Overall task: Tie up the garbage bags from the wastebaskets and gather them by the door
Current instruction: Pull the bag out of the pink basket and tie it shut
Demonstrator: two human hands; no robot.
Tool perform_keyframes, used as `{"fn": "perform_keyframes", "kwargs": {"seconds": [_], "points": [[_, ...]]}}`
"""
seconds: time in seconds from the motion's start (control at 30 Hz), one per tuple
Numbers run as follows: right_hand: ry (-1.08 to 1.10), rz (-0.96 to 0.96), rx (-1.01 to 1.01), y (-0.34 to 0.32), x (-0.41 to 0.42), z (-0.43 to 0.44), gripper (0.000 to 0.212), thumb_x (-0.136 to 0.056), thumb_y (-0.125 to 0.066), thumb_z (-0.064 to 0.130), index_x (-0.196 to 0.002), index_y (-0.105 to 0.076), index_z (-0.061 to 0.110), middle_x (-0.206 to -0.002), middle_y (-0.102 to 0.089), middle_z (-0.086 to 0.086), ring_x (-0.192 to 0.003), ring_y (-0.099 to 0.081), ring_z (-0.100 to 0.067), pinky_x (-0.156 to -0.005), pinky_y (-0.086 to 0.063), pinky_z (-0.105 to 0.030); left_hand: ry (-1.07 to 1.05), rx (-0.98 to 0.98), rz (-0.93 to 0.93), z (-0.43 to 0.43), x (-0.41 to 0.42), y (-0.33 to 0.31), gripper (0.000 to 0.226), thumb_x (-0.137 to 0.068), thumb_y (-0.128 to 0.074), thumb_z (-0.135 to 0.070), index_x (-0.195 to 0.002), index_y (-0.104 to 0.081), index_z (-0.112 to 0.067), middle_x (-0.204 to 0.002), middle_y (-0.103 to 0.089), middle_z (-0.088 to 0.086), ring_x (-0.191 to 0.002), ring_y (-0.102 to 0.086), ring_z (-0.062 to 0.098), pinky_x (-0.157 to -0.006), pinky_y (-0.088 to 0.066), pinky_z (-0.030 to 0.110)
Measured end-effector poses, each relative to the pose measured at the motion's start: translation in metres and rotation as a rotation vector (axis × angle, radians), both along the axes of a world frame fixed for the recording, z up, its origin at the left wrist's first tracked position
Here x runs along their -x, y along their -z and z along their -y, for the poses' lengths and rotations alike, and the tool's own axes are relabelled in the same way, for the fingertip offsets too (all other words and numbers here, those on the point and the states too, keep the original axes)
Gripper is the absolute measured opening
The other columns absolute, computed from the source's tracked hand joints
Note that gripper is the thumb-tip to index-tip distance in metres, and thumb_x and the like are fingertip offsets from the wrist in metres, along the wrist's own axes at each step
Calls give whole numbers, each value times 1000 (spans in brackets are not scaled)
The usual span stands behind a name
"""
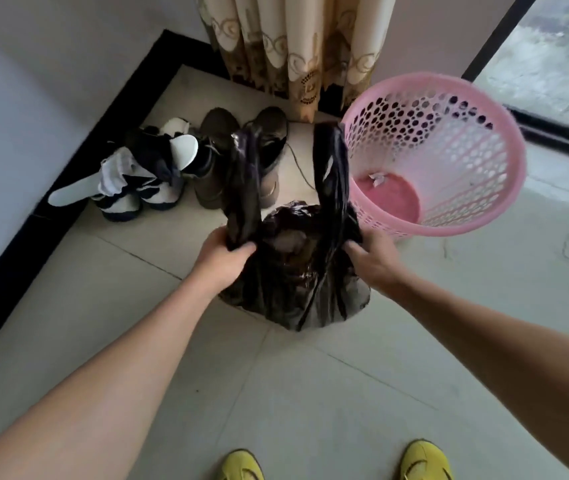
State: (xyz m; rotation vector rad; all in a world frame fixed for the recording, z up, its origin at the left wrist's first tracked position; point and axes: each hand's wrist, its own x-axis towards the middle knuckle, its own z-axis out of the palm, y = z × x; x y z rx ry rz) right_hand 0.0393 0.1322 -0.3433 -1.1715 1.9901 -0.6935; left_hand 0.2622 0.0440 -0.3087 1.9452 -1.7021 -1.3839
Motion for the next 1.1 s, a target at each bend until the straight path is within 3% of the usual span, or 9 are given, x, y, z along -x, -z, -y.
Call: {"fn": "perform_keyframes", "kwargs": {"seconds": [0.07,0.17,0.33,0.47,0.6,0.7,0.8,0.9,1.1], "points": [[127,127,61,7,-1,6,24,-89,-51,8,-68,-58,16,-64,-57,5,-61,-54,-11,-54,-42,-24,-222,-31,-120,5,8,5,11,-89,-59,-17,-100,-57,-17,-101,-63,0,-99,-59,23,-83,-43,27],[218,255,160,17,-7,19,21,-91,-48,9,-80,-65,9,-69,-64,-3,-63,-60,-14,-55,-48,-32,-446,-4,-286,22,19,25,26,-85,-59,-20,-108,-63,-9,-97,-68,3,-100,-65,27,-89,-52,35],[311,393,231,30,-23,42,25,-88,-45,7,-98,-68,8,-89,-73,-16,-84,-71,-31,-74,-61,-48,-399,33,-469,35,30,58,15,-91,-55,-17,-100,-64,-24,-105,-70,3,-98,-66,22,-90,-54,38],[501,516,117,35,-30,53,30,-84,-39,13,-101,-64,12,-97,-70,-20,-91,-68,-36,-85,-57,-51,-487,74,-467,34,36,61,20,-93,-45,-5,-98,-59,-18,-96,-66,7,-93,-61,27,-82,-51,35],[498,717,43,28,-31,50,47,-75,-43,45,-103,-65,14,-109,-69,-13,-106,-64,-32,-100,-47,-50,-467,-205,-785,34,30,41,38,-94,-46,-37,-114,-65,-11,-112,-67,12,-100,-62,29,-92,-50,38],[289,703,164,23,-30,57,76,-73,-56,78,-131,-56,31,-133,-62,4,-125,-56,-18,-112,-38,-49,-318,-299,-920,40,20,31,47,-90,-53,-43,-119,-67,-9,-117,-68,15,-109,-64,30,-97,-49,42],[190,426,236,16,-33,53,46,-83,-68,58,-118,-59,29,-115,-68,11,-104,-63,-5,-96,-49,-31,-355,-188,-698,42,19,27,28,-87,-66,-16,-112,-69,-4,-112,-70,19,-99,-68,33,-90,-54,45],[366,426,173,11,-38,55,19,-94,-60,33,-90,-66,15,-82,-63,-10,-75,-61,-22,-72,-49,-32,-442,-185,-670,45,18,28,23,-90,-61,-11,-110,-66,-3,-105,-71,18,-91,-69,32,-78,-56,40],[555,818,221,-15,-44,73,22,-92,-49,4,-102,-65,16,-96,-71,-13,-92,-69,-30,-87,-57,-45,-345,-263,-810,38,9,23,28,-96,-42,-3,-80,-63,-12,-73,-54,3,-68,-53,16,-71,-45,28]]}}
